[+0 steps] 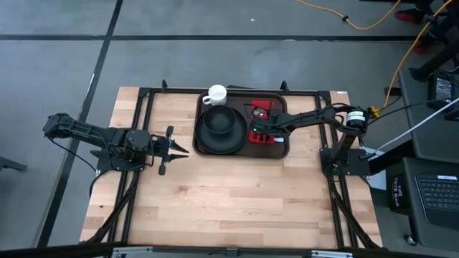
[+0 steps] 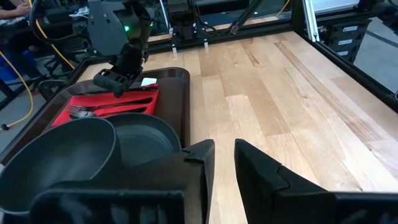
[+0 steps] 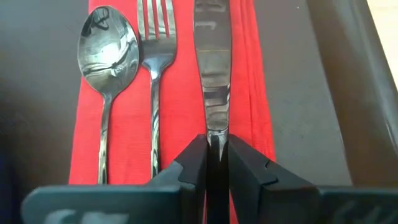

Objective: Set up tray
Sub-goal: Put the black table knife on the red table napkin to the right of the black fork

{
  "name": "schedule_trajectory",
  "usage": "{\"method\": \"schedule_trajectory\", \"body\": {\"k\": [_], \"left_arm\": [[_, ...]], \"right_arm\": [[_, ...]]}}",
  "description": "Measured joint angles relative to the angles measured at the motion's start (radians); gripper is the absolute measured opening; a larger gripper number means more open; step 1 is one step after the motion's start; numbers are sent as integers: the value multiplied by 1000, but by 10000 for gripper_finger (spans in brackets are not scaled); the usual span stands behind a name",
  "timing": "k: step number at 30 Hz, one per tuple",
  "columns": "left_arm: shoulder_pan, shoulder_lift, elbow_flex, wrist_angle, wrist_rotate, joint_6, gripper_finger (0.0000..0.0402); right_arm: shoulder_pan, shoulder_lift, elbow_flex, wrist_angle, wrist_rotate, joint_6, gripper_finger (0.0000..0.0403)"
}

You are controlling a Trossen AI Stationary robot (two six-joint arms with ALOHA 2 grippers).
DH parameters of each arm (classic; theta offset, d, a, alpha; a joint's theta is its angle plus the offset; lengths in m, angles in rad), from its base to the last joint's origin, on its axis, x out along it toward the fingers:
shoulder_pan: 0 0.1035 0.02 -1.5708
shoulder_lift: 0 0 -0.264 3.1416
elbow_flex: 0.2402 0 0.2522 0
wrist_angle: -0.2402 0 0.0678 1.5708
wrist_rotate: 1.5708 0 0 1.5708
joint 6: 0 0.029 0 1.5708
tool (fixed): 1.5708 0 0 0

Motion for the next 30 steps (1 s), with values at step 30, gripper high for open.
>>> {"method": "schedule_trajectory", "body": {"k": [30], "left_arm": [[0,0,0,0,0,0,58]], "right_arm": [[0,-2,0,-18,34,-54,67]]}}
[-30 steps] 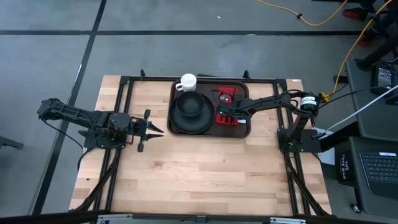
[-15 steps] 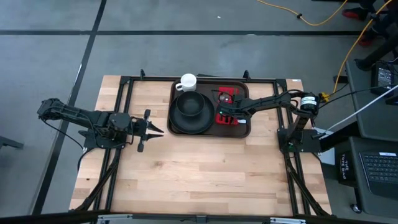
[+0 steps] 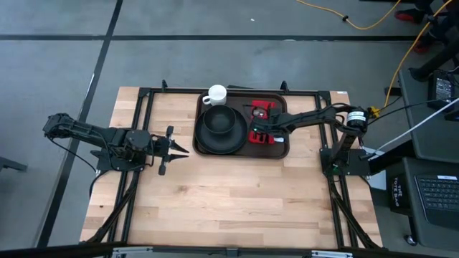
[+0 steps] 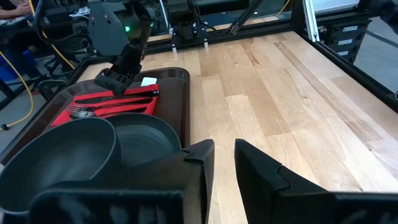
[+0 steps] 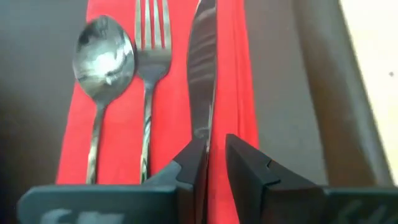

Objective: Set up tray
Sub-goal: Put the black table knife on the red table napkin to the right of the black fork, then return to Home Position

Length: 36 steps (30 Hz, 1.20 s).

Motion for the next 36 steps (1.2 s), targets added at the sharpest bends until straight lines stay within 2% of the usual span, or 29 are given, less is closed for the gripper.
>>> {"method": "schedule_trajectory", "body": {"k": [8,13,17,19,28,32,36], "left_arm": [[0,0,0,0,0,0,55],[0,0,0,0,0,0,58],[0,0,0,2,-7,0,57],[0,0,0,30,-10,-3,54],[0,-65,-20,37,12,0,4],[0,-152,-91,83,27,0,3],[0,-261,-144,99,22,0,1]], "right_arm": [[3,-111,34,-150,-3,-30,67],[33,-225,37,-150,-84,-184,65],[86,-313,37,-153,-101,-265,33],[127,-345,37,-155,-62,-306,10],[358,-381,23,-152,134,-384,5],[449,-380,-65,-58,211,-385,4],[514,-383,-207,158,220,-399,4]]}}
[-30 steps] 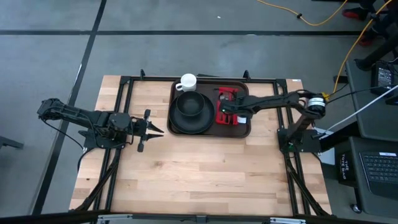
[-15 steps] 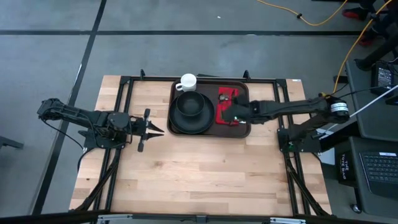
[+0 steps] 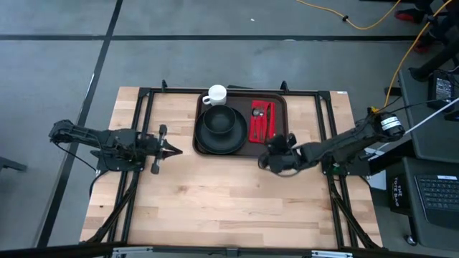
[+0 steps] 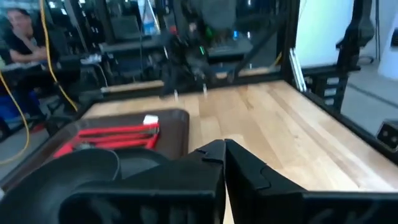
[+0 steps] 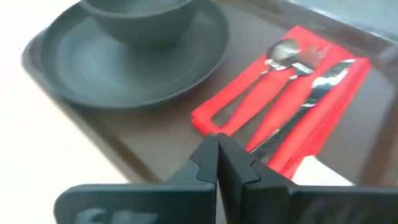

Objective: Set up tray
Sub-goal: Return to Home Position

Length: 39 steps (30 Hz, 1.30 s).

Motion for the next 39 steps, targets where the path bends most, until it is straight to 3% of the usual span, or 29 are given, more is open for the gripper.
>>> {"method": "schedule_trajectory", "body": {"k": [7,12,21,29,36,39], "left_arm": [[9,-180,-84,6,-17,41,1],[75,-281,-169,23,-3,34,2],[332,-276,-203,80,233,25,1],[546,-282,-203,84,340,16,1],[644,-282,-203,81,341,9,3],[664,-282,-203,81,340,-2,3]], "right_arm": [[51,0,-171,323,3,-129,4],[48,-8,-219,441,3,-243,4],[37,-102,-220,461,-15,-390,3],[31,-231,-220,462,-19,-576,3],[-23,-400,-220,381,-191,-729,3],[-72,-510,-257,343,-219,-747,3]]}}
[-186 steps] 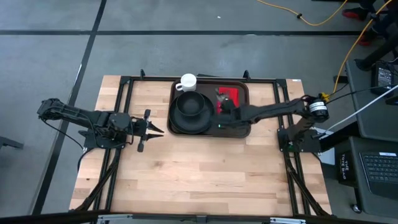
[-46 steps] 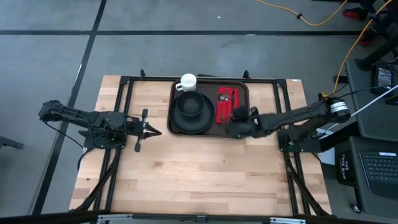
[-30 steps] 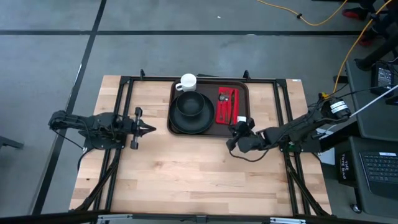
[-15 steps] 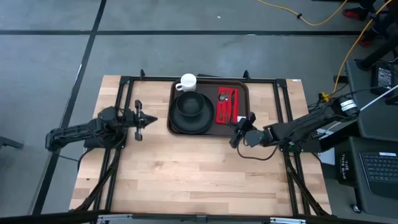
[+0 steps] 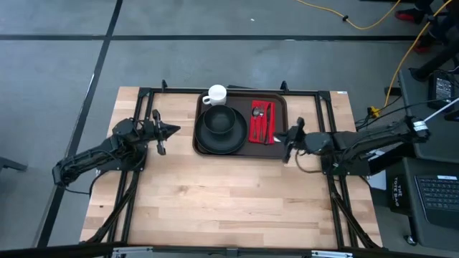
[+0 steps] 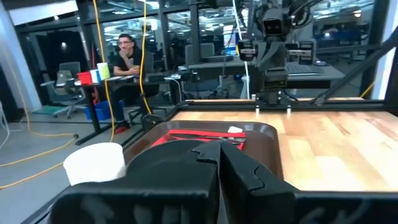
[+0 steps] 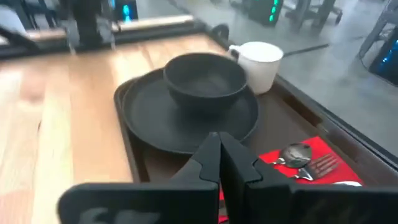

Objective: Set up tray
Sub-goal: Return to Home Position

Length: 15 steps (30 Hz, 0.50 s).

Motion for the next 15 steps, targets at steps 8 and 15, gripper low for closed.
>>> {"method": "schedule_trajectory", "body": {"k": [8,15], "left_arm": [[22,0,0,0,-4,-2,3],[25,0,0,-1,-66,1,3]], "right_arm": [[-75,-305,-272,266,-200,-116,3],[-94,-478,-430,305,-295,-155,3]]}}
